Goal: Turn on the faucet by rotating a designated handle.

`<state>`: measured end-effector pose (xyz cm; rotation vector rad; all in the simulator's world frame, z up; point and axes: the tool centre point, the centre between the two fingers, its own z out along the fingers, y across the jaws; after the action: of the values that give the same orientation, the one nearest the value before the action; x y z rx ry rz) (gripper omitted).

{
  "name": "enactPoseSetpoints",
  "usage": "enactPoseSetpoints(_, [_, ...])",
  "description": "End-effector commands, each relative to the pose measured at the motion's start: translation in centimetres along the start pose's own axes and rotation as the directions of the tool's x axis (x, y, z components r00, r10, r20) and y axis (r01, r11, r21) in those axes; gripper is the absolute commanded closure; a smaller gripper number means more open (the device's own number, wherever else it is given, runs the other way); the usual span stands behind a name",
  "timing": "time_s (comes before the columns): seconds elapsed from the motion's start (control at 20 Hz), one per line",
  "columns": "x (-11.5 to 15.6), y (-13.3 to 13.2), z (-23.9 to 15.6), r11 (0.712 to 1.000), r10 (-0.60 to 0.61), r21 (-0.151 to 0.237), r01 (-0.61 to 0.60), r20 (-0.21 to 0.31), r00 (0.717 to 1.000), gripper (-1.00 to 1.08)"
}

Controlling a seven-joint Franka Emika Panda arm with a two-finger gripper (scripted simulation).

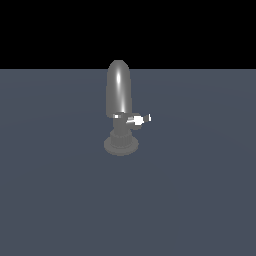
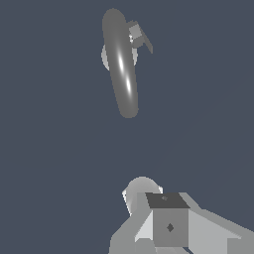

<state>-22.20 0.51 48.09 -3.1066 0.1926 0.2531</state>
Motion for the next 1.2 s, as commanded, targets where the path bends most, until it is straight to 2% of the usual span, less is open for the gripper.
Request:
enactPoseSetpoints(0.0, [1.1,-0.4,0.0,0.999,0.031,0.014,-0.032,0.039,0.999,1.08])
enactPoseSetpoints(0.3, [4.0,-1.2,0.1,0.992,0.110,0.045,-0.117,0.142,0.984,1.08])
enactPoseSetpoints(0.6, [7.1,-1.8,0.4,0.976,0.185,0.068,-0.208,0.250,0.950,1.08])
enactPoseSetpoints(0.9, [10.3,-2.1,1.1,0.950,0.254,0.080,-0.301,0.359,0.898,1.08])
enactPoseSetpoints(1.15, [12.9,-2.2,2.0,0.921,0.306,0.082,-0.380,0.450,0.839,1.08])
